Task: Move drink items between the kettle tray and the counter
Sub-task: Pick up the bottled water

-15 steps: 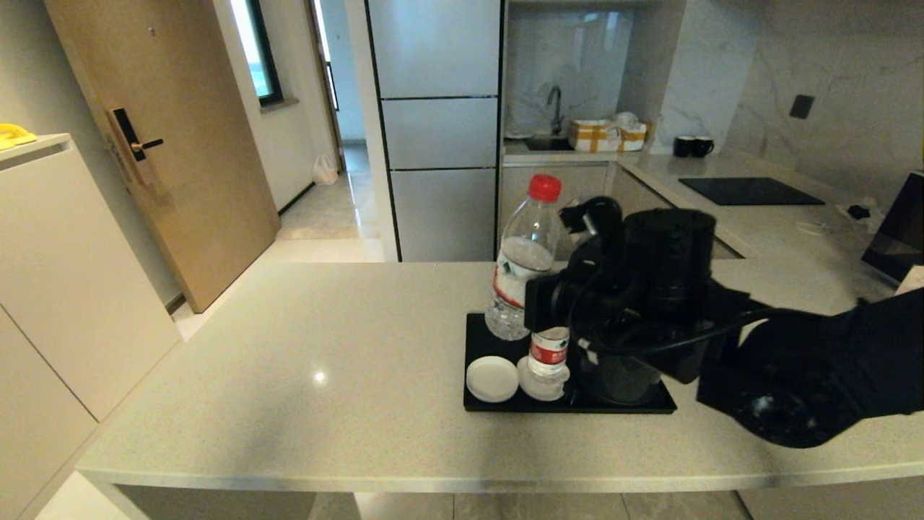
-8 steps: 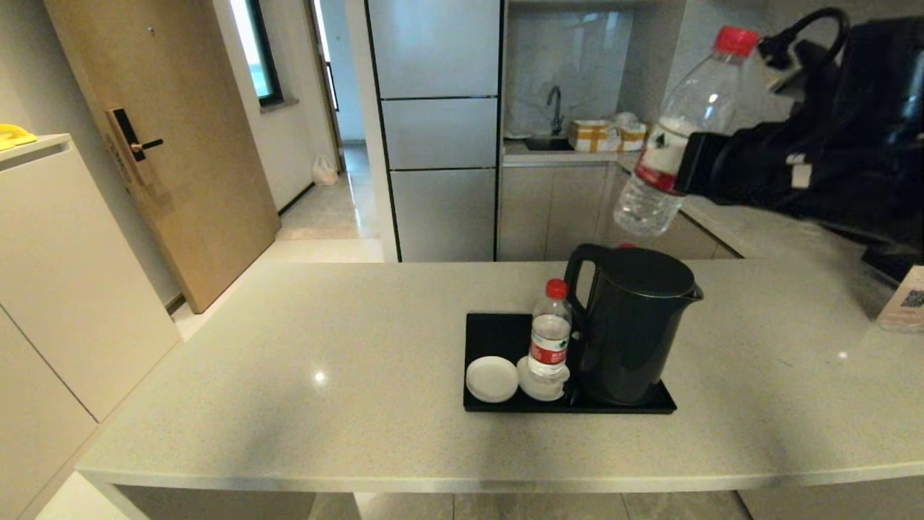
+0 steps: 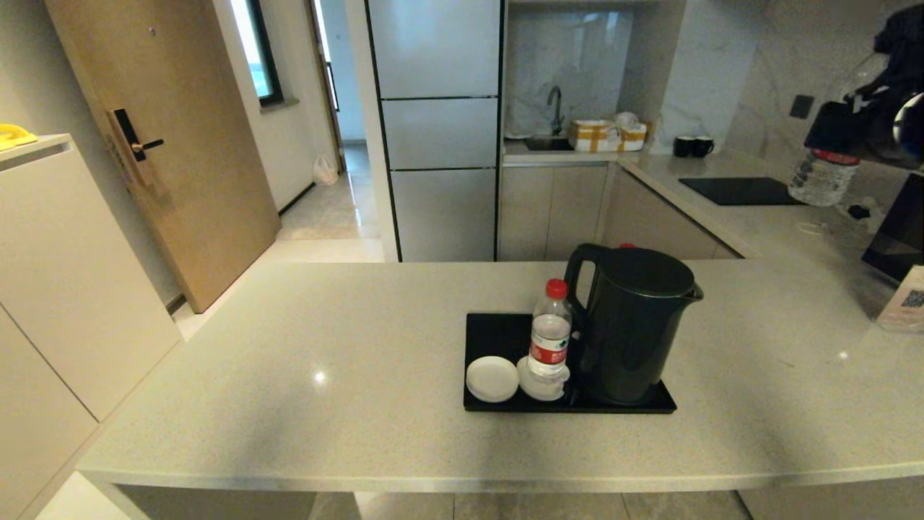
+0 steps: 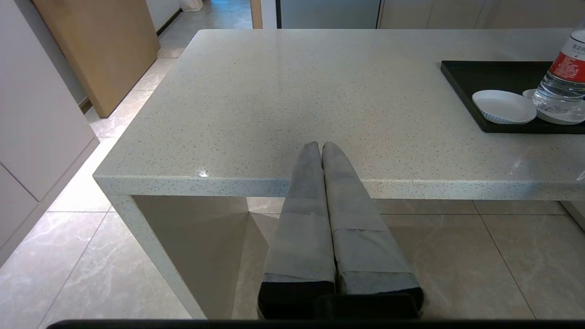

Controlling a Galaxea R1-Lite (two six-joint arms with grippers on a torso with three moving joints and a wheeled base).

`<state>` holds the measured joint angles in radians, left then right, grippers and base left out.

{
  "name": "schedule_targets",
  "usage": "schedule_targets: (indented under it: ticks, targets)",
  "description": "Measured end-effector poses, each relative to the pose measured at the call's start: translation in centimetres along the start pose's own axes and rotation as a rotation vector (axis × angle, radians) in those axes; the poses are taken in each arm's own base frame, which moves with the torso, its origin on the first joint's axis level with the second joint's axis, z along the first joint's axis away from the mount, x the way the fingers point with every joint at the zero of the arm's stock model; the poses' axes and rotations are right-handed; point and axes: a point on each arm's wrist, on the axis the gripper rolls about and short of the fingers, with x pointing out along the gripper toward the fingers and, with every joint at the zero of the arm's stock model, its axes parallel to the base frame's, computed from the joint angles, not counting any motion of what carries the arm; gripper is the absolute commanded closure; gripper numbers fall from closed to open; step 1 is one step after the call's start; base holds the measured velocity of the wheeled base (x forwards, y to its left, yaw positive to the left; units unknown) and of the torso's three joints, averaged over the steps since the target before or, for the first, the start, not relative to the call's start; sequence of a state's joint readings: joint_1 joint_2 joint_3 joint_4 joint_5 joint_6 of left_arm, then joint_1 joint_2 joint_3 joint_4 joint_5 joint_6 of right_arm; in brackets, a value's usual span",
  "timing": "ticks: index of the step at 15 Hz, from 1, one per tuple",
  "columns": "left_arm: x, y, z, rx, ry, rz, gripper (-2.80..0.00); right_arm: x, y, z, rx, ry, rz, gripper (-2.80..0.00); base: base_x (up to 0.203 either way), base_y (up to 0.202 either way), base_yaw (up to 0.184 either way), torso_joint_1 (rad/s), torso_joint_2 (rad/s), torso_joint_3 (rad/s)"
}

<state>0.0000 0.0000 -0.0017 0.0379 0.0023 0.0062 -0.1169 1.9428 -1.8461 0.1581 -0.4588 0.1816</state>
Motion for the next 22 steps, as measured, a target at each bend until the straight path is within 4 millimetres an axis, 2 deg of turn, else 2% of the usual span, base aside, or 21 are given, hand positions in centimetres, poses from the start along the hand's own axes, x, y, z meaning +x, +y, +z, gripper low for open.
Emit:
schedule_targets:
  ticks: [2,4,6,9,12,16,19,22]
  targets:
    - [0.0,0.0,0.0,0.000,0.000,0.000,0.00,5.1,-0.4,-2.0,-0.056,-0.003,-0.102,0.00,0.000,0.000,0.000,0.000,0.00,0.000]
    - [0.0,0.0,0.0,0.000,0.000,0.000,0.00,9.2,-0.4,-4.3,-0.134,-0.022,-0.163,0.00,0.000,0.000,0.000,0.000,0.00,0.000]
    - [0.0,0.0,0.0,0.000,0.000,0.000,0.00,12.4,-0.3,-7.6,-0.207,0.019,-0.193,0.00,0.000,0.000,0.000,0.000,0.00,0.000]
    - [0.0,0.0,0.0,0.000,0.000,0.000,0.00,15.6,0.0,-12.4,-0.226,0.098,-0.197,0.00,0.000,0.000,0.000,0.000,0.00,0.000]
    - [0.0,0.0,0.0,0.000,0.000,0.000,0.00,16.7,-0.2,-15.7,-0.129,0.183,-0.217,0.00,0.000,0.000,0.000,0.000,0.00,0.000]
    - [0.0,0.0,0.0,0.000,0.000,0.000,0.00,16.8,-1.5,-19.5,-0.013,0.308,-0.213,0.00,0.000,0.000,0.000,0.000,0.00,0.000]
    - [0.0,0.0,0.0,0.000,0.000,0.000,0.00,16.3,-1.7,-20.9,0.011,0.291,-0.169,0.00,0.000,0.000,0.000,0.000,0.00,0.000]
    - [0.0,0.0,0.0,0.000,0.000,0.001,0.00,16.1,-1.9,-21.9,-0.043,0.195,-0.125,0.00,0.000,0.000,0.000,0.000,0.00,0.000]
